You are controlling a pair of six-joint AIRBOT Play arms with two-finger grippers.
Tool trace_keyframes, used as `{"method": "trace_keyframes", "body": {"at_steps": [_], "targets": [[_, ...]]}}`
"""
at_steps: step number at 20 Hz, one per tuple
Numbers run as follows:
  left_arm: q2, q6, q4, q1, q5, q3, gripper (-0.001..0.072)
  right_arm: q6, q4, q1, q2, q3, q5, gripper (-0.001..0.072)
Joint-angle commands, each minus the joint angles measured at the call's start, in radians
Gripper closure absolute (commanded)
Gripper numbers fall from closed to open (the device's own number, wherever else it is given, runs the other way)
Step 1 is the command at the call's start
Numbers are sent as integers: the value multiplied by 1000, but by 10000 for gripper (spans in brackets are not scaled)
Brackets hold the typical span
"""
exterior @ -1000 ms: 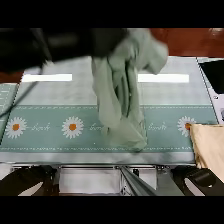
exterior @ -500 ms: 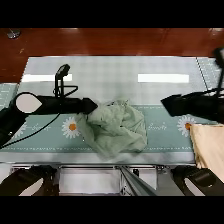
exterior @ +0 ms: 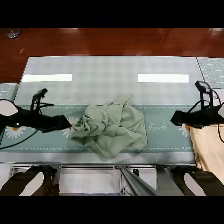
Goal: Fold the shirts.
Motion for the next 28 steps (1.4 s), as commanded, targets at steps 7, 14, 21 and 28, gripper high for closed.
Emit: {"method": "trace_keyframes", "body": {"at_steps": [7,14,21,28], "targets": [[9,293,-266,-30,-24,-231,5,-93,295,131,-53,-229,-45,92],[-44,193,-268,-151,239,-237,177,-67,369,204,-177,-229,-144,92],[-96,224,-286,-191,237,-237,672,-173,543,204,-281,-229,-149,92],[-96,224,-340,-191,257,-237,672,-264,704,313,-407,-219,-208,100]]}}
